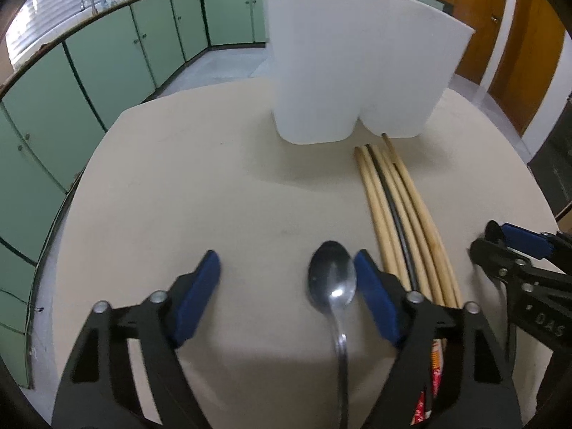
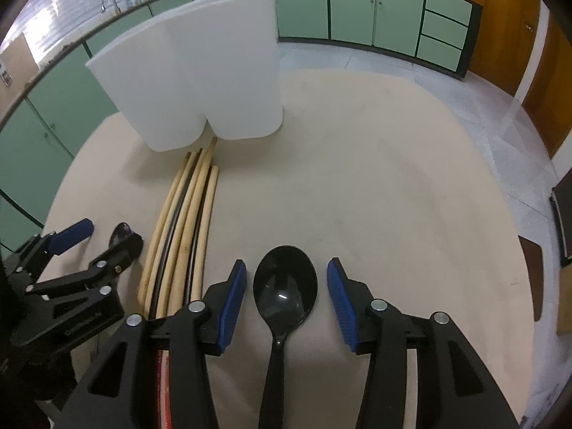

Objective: Organize utensils
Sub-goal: 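Close the left tool on the silver spoon while the right tool holds the black spoon, then carry both spoons over the white holder and open both tools to drop them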

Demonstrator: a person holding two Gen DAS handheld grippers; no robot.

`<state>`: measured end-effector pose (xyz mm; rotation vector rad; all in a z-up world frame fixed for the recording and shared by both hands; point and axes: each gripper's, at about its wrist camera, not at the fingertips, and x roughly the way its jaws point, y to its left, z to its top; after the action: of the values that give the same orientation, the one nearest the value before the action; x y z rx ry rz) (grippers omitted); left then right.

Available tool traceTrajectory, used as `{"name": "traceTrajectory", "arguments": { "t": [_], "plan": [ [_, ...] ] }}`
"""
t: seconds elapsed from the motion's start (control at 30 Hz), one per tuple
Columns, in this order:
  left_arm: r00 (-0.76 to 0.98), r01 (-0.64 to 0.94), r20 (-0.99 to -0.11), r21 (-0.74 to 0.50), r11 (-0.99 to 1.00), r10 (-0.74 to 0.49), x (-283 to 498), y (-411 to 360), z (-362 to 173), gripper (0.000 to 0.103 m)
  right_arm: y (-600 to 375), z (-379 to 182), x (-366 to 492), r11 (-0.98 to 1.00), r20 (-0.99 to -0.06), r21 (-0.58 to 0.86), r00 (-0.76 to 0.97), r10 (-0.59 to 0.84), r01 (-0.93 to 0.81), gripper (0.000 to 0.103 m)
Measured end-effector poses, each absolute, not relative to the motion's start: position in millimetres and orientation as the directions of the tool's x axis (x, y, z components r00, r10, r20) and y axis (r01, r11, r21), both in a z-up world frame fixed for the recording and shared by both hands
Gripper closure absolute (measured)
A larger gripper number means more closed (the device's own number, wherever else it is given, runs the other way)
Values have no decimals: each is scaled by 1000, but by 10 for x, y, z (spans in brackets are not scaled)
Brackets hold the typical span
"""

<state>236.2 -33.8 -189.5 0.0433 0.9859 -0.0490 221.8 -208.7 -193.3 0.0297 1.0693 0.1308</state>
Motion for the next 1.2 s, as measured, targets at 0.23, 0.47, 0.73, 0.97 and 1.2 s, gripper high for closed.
{"name": "traceTrajectory", "arguments": {
  "t": [0.23, 0.47, 0.73, 0.97, 1.2],
  "plan": [
    [575, 67, -814, -51, 996, -81, 2286, -288, -1859, 76, -2171, -1899, 2168, 983, -839, 150, 513, 183, -105, 69],
    [678, 110, -716, -123, 986, -165, 2139, -175, -1656, 76, -2297, -1572, 2008, 960, -694, 201, 663, 281, -197, 69],
    [833, 153, -509, -167, 974, -218, 1927, -161, -1130, 76, -2470, -1062, 2014, 930, -538, 264, 762, 361, -255, 69],
    [904, 181, -352, -198, 963, -242, 2070, -186, -499, 76, -2590, -487, 2323, 911, -394, 294, 831, 392, -290, 69],
    [938, 187, -264, -160, 969, -225, 2548, -384, 67, 76, -2435, -112, 2954, 932, -300, 234, 891, 339, -276, 69]
  ]
}}
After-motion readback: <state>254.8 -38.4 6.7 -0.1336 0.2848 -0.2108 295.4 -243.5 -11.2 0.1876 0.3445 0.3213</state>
